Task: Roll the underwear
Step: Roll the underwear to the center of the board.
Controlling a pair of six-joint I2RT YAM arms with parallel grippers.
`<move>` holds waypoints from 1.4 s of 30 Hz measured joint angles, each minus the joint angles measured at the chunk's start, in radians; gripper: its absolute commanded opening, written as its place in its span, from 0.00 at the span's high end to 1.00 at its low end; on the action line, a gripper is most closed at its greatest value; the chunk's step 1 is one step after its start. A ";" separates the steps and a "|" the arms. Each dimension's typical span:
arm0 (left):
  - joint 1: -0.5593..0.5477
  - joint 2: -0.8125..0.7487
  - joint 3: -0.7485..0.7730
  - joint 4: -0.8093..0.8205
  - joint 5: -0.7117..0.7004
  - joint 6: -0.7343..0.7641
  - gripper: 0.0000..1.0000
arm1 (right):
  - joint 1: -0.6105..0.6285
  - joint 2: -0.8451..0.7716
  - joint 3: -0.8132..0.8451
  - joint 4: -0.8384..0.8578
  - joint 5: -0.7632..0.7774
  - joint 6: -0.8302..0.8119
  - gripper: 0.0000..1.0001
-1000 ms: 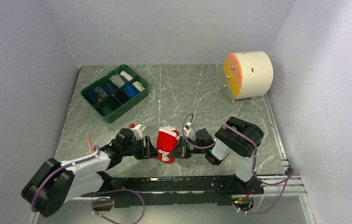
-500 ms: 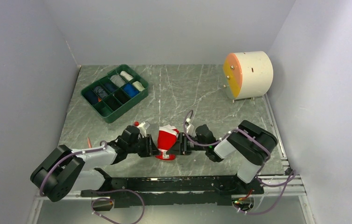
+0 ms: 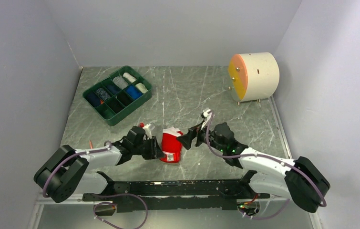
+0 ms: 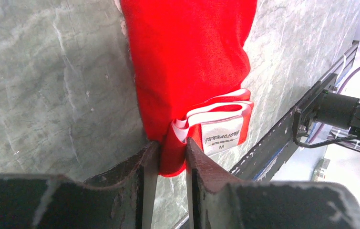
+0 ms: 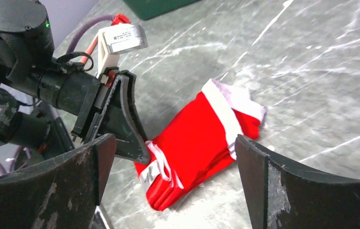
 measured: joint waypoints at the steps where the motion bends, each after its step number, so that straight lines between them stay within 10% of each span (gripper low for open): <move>1: 0.000 0.005 0.006 -0.007 0.002 0.002 0.69 | -0.001 -0.031 -0.019 0.026 0.023 -0.024 0.00; 10: -0.002 0.034 0.052 -0.067 0.005 0.009 0.71 | 0.207 0.058 -0.043 0.032 0.158 -0.503 0.29; 19: -0.002 0.059 0.097 -0.132 0.006 0.007 0.74 | 0.516 0.155 -0.077 0.088 0.321 -1.051 0.35; 42: -0.002 0.074 0.137 -0.197 0.006 0.029 0.76 | 0.612 0.464 -0.092 0.360 0.512 -1.316 0.49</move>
